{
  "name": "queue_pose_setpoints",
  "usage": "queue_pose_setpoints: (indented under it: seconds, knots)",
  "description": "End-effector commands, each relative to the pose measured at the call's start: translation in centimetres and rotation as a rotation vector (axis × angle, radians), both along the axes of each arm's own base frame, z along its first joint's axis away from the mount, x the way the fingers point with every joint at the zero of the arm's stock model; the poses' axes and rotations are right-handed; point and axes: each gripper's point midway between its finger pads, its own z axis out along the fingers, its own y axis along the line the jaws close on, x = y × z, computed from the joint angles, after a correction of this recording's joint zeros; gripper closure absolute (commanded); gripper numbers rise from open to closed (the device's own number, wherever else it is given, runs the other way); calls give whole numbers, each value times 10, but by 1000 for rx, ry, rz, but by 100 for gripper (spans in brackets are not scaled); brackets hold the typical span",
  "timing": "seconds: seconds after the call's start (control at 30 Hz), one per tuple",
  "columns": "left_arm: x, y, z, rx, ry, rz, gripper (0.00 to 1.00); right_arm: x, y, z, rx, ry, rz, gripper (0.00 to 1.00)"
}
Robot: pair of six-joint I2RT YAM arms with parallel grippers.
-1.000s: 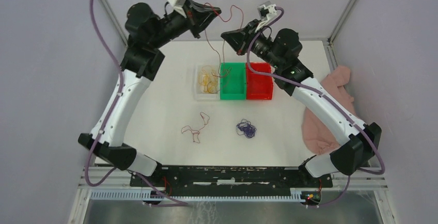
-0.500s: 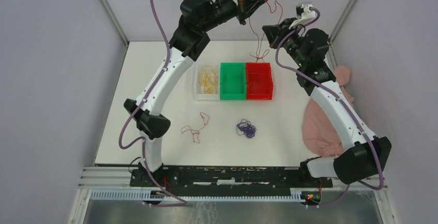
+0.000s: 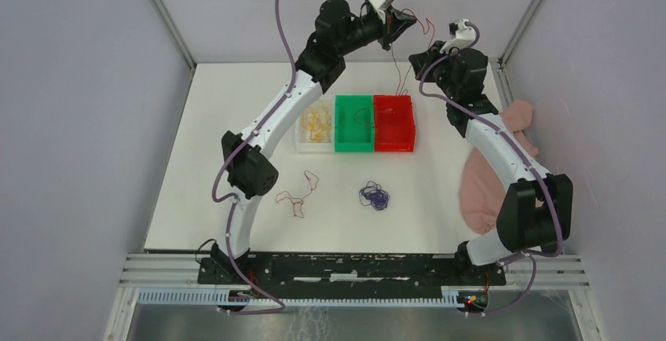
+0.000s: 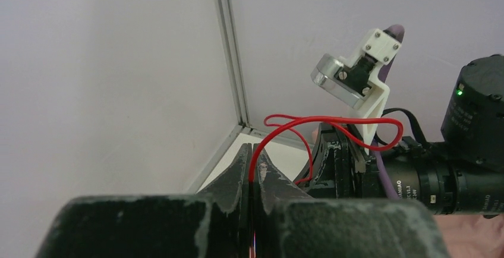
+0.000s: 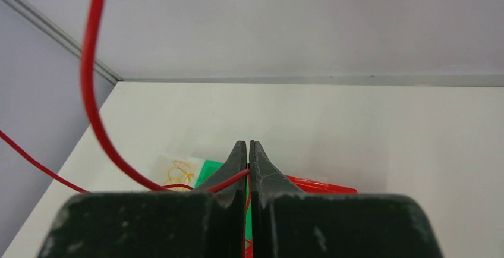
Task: Untangle the cables
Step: Place the cable in the bin.
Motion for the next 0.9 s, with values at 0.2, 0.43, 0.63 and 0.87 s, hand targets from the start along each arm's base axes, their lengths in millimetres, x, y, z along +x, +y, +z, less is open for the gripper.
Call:
queue_pose_setpoints:
  seconds: [0.2,0.43,0.63,0.87]
  knots:
    - [17,-4,-32,19,-10,31,97,14,-30,-51,-75,124,-149,100]
    - [44,23,-99,193,43,246,97,12,-30,-132,-117,338,-168,94]
    - [54,39,-159,400,79,312,97,-4,-51,-156,-177,427,-262,68]
    - [55,40,-197,533,108,305,97,-25,-60,-152,-208,458,-277,55]
